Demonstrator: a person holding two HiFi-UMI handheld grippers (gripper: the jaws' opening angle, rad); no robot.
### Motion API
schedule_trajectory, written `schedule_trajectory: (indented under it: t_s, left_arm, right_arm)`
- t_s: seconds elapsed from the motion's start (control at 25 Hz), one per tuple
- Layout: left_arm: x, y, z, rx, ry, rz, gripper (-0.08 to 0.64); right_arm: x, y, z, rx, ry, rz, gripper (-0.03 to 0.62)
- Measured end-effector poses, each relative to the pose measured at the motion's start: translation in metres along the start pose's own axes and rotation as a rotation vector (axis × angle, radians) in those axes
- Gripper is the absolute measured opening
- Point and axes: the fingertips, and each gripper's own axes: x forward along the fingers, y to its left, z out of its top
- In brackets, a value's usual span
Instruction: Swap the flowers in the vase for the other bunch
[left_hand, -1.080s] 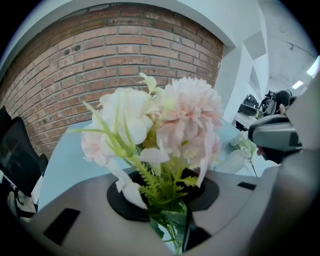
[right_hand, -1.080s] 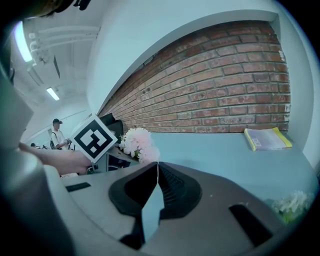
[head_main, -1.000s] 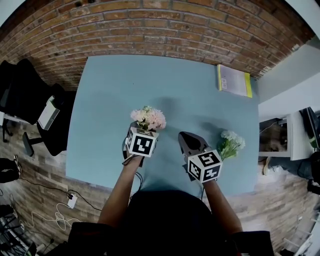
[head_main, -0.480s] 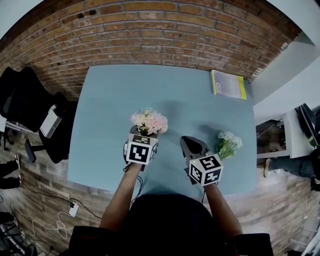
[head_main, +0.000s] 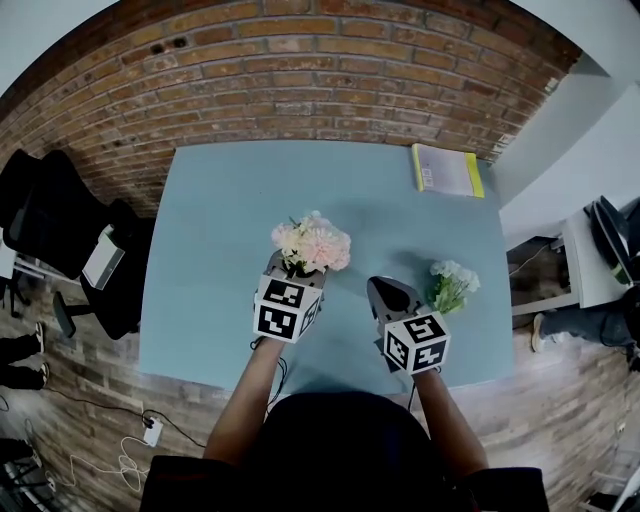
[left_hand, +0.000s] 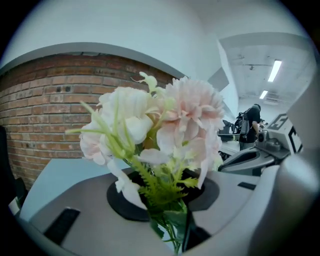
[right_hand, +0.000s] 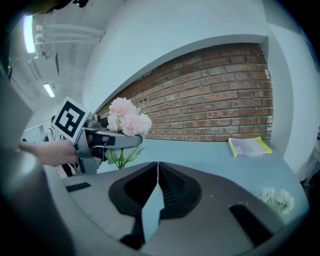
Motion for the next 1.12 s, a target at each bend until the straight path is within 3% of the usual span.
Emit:
schedule_trajectory:
  t_s: [0.24,0.64,1.12]
  left_arm:
    - [0.001,-0.025,0.027,0.041,-0.070,-0.064,0.146]
    - [0.001,-0.060,0.067,0.006,-0.185,-0.165,0.146]
    - [0.005,-0.110,0.113,0.073,-0.322,-0.272,0.146]
  right_arm:
    - [-0.015,-0.013,0.000,0.003,-0.013,-0.038,0.015]
    - [-0.043,-0.036,-0.008,0.019,-0.022,-0.101,0.015]
    - [-0.079,-0.060,-0.015,0.053,-0.040,-0.183,0.015]
